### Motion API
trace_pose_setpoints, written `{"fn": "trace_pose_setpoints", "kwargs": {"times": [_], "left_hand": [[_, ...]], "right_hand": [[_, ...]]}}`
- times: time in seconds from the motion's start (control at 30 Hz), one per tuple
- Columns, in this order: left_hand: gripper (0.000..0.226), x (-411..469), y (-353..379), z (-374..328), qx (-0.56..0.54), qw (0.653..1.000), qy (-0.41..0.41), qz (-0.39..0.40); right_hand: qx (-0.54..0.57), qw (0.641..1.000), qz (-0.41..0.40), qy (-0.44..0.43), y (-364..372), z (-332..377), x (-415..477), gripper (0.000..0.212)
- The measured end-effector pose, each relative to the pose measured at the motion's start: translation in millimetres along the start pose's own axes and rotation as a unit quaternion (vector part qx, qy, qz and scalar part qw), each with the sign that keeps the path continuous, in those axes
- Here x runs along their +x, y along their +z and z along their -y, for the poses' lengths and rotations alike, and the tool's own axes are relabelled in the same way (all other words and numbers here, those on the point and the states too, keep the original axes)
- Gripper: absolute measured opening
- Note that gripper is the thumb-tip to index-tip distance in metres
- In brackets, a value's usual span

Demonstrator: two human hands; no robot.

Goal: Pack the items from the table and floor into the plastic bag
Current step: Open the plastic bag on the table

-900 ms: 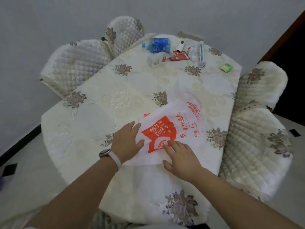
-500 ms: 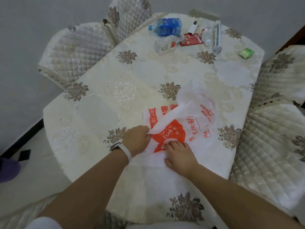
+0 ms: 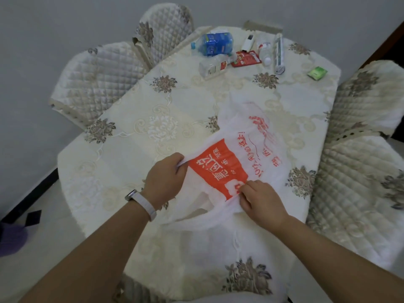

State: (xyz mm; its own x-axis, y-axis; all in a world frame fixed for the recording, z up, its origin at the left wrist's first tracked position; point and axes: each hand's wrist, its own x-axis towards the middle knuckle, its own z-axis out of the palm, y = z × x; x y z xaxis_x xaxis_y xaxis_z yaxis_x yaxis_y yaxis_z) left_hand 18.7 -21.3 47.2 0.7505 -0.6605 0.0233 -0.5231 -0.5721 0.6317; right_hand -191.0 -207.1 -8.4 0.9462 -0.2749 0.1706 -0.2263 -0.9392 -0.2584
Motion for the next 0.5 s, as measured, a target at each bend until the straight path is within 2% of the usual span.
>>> {"fn": "trace_pose_setpoints", "kwargs": {"times": [0.1,0.23,0.33,0.43,0.5], "left_hand": [[0.020,-3,-17,-9,-0.015,0.999,0.004,-0.031],[0.033,-8,-31,-14,-0.020,0.999,-0.004,-0.041],[0.035,-13,-32,-17,-0.037,0.999,0.002,-0.039],[0.038,-18,-29,-22,-0.066,0.997,0.005,-0.033],[0.039,-20,-27,-27,-0.097,0.995,-0.006,-0.026]], "right_hand": [[-0.012,0.999,-0.035,0.009,-31,-17,0,0.017],[-0.040,0.995,-0.075,0.058,-63,-46,-3,0.024],[-0.051,0.992,-0.063,0.102,-74,-54,-3,0.010],[-0.003,0.986,-0.044,0.163,-81,-43,1,0.014],[0.057,0.976,-0.064,0.199,-87,-23,4,0.019]]}}
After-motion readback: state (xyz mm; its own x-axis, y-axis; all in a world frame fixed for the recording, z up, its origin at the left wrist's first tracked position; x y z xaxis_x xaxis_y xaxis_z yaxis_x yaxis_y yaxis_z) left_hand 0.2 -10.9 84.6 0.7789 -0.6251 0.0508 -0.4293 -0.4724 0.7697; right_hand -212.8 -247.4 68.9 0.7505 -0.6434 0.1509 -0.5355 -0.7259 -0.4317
